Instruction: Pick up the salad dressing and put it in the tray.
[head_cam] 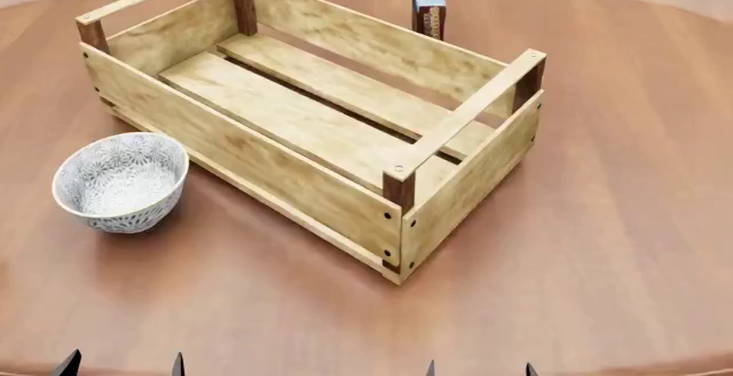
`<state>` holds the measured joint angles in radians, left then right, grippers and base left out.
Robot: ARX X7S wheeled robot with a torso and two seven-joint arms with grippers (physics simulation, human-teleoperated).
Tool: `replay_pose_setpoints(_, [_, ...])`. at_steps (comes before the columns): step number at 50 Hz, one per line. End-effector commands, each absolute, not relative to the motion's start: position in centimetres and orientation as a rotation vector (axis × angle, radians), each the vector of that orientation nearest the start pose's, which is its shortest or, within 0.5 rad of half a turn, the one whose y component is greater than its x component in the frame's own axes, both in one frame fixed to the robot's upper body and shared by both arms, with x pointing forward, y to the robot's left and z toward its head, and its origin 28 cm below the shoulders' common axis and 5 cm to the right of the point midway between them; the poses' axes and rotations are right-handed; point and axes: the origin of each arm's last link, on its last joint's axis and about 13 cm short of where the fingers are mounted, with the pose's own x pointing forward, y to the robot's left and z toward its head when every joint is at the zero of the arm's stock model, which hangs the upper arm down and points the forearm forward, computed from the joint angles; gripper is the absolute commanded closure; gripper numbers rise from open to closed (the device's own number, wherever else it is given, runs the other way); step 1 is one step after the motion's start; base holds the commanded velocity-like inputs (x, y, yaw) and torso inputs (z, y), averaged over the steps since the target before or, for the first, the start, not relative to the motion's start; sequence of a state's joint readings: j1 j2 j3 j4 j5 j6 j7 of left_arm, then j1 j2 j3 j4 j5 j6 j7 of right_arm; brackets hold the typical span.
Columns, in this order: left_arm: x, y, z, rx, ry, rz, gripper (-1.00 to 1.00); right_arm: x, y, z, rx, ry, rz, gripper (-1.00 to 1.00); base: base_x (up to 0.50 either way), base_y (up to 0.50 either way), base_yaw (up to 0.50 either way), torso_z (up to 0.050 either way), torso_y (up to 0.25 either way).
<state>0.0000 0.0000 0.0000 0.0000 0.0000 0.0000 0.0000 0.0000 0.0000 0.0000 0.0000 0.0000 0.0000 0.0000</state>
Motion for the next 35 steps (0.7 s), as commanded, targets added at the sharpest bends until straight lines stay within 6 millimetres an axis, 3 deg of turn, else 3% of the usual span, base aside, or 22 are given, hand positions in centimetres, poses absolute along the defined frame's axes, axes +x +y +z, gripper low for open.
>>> replay_pose_setpoints(1, [21.03, 20.53, 1.28, 0.0, 0.0, -0.001, -1.0, 20.95, -9.56, 1.29, -0.005, -0.001, 0.005, -1.0, 0.0, 0.0, 0.0, 0.0, 0.0])
replay_pose_setpoints(20, [21.0, 20.55, 1.16, -0.004, 0.01, -0.002, -1.0, 21.01, -9.53, 1.25, -0.024, 0.004, -0.004, -1.0, 0.0, 0.0, 0.0, 0.0, 0.0])
replay_pose_setpoints(35, [21.03, 20.59, 1.19, -0.007, 0.014, 0.005, -1.0, 20.99, -9.55, 1.29, -0.022, -0.002, -0.006, -1.0, 0.0, 0.5, 0.0, 0.0, 0.0])
